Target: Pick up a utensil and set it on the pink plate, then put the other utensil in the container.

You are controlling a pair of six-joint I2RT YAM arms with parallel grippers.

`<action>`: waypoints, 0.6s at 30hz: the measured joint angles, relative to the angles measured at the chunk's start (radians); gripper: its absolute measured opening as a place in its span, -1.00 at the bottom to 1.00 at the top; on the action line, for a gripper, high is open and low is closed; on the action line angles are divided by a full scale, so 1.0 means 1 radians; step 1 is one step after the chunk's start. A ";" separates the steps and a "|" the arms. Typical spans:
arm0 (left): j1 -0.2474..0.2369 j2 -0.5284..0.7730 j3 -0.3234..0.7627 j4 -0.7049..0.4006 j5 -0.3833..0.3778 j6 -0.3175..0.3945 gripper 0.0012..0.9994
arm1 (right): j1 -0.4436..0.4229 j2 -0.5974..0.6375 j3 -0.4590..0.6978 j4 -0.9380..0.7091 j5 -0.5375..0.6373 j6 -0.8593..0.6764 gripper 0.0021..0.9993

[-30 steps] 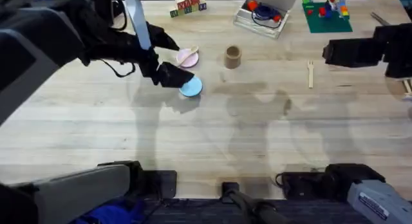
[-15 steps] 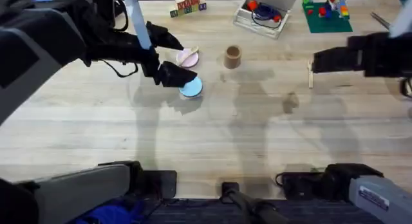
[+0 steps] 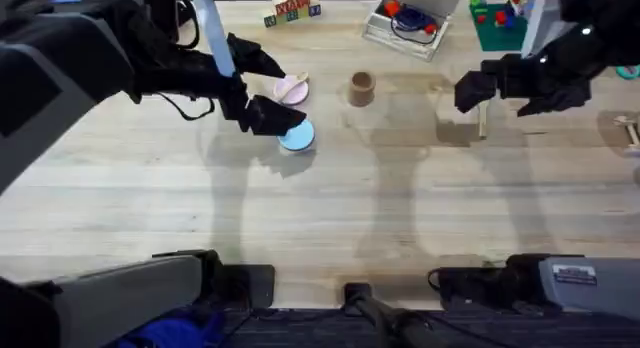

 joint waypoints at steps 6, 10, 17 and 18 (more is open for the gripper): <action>0.000 0.000 0.000 -0.001 0.000 0.000 0.99 | -0.080 0.097 0.000 0.047 -0.040 0.008 0.99; 0.000 0.000 0.000 -0.001 0.000 0.000 0.99 | -0.136 0.131 0.000 0.088 -0.057 0.016 0.99; 0.000 0.000 0.000 -0.001 0.000 0.000 0.99 | -0.147 0.169 0.000 0.219 -0.061 0.015 0.99; 0.000 0.000 0.000 -0.001 0.000 0.000 0.99 | -0.147 0.178 0.000 0.228 -0.061 0.015 0.99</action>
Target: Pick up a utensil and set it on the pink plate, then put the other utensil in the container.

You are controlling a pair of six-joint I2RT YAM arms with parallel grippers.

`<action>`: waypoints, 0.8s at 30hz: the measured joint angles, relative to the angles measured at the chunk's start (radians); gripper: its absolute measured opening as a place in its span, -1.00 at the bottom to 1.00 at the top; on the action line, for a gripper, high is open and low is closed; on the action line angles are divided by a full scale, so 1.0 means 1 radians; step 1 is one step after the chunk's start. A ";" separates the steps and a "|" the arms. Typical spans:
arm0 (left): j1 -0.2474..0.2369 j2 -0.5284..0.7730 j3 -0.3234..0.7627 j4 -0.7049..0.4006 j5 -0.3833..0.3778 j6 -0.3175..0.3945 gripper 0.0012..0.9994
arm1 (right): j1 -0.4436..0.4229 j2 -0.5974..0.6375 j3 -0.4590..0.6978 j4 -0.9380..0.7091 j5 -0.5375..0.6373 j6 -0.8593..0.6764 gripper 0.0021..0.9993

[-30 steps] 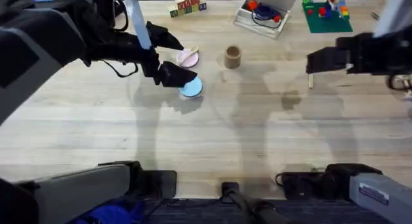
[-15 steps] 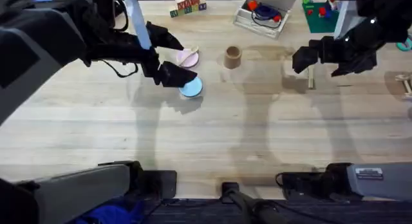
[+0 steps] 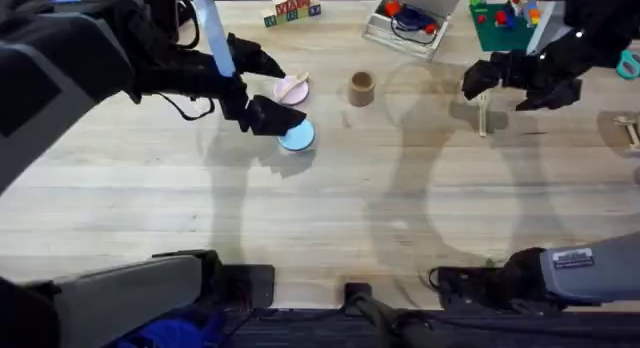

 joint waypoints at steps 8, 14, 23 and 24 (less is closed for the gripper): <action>0.000 0.000 0.000 0.000 0.000 0.000 0.99 | 0.000 0.096 0.000 0.009 0.000 0.000 0.99; 0.000 0.000 0.000 0.000 0.000 0.000 0.99 | 0.000 0.131 0.006 0.020 0.000 0.001 0.99; 0.000 0.000 0.000 0.000 0.000 0.000 0.99 | 0.001 0.153 0.027 0.009 0.000 0.001 0.99; 0.000 0.000 0.000 0.000 0.000 0.000 0.99 | 0.002 0.153 0.027 0.009 0.001 0.001 0.97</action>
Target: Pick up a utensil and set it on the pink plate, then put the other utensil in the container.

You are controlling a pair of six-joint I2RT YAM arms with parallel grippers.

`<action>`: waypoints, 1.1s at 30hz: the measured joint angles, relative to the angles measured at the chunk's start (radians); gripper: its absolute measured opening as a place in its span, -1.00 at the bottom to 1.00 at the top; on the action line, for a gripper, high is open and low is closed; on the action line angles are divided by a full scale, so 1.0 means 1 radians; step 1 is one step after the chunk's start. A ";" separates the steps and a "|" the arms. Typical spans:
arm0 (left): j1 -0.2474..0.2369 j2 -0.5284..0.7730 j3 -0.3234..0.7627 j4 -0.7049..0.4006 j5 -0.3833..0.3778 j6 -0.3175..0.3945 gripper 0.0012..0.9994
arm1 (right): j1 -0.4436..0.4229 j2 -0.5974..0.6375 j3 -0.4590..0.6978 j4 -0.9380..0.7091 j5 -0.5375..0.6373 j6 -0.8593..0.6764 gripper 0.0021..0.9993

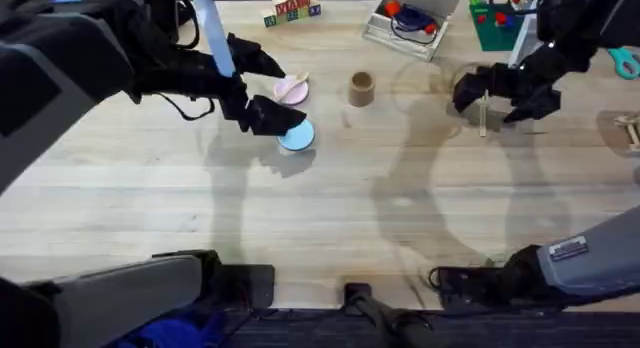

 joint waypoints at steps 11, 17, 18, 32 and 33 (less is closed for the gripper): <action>0.000 0.000 0.000 0.000 0.000 0.000 0.99 | 0.000 0.006 0.007 0.021 -0.001 -0.002 -0.91; 0.000 0.000 0.000 0.000 0.001 0.000 0.99 | 0.000 0.006 0.008 0.021 -0.002 -0.005 -0.94; 0.000 0.000 0.000 0.000 0.002 0.000 0.99 | 0.000 0.006 0.008 0.021 -0.002 -0.005 -0.94; 0.000 0.000 0.000 0.000 0.003 0.000 0.99 | 0.012 -0.199 0.002 0.007 -0.073 -0.005 -0.95; 0.000 0.000 0.000 0.000 0.003 0.000 0.99 | 0.012 -0.225 0.002 0.007 -0.087 -0.009 -0.95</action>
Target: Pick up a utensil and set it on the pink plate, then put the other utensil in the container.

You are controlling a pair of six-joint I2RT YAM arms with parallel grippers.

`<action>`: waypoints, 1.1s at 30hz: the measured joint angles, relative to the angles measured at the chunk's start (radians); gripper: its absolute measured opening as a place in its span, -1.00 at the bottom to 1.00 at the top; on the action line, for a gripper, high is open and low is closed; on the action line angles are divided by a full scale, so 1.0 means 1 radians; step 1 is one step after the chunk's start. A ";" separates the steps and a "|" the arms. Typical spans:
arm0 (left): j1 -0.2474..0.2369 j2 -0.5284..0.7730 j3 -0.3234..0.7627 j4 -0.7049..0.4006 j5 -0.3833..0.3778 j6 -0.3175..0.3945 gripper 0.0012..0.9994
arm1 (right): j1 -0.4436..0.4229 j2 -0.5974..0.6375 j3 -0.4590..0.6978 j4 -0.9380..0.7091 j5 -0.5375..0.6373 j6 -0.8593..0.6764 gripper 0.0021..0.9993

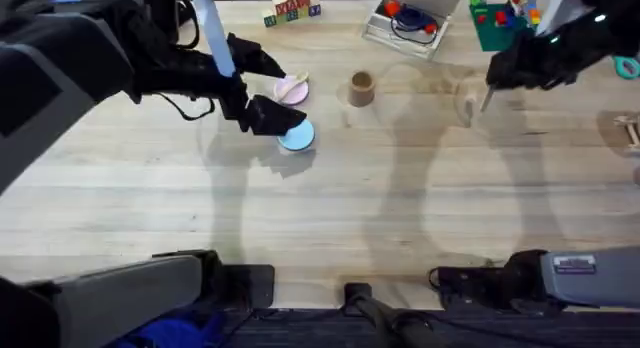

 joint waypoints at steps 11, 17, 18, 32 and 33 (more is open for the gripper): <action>0.000 0.000 0.000 0.000 0.000 0.000 0.99 | 0.000 -0.162 0.000 0.051 -0.321 -0.168 -0.95; 0.000 0.000 0.000 0.000 0.000 0.000 0.99 | 0.001 -0.164 0.000 0.107 -0.588 -0.346 -0.95; 0.000 0.000 0.000 0.000 0.000 0.000 0.99 | 0.002 -0.164 0.000 0.116 -0.628 -0.376 -0.95; 0.000 0.000 0.000 0.000 0.000 0.000 0.99 | 0.002 -0.164 0.000 0.220 -0.980 -0.695 -0.94; 0.000 0.000 0.000 0.000 0.000 0.000 0.99 | 0.002 -0.164 0.000 0.224 -0.999 -0.715 -0.94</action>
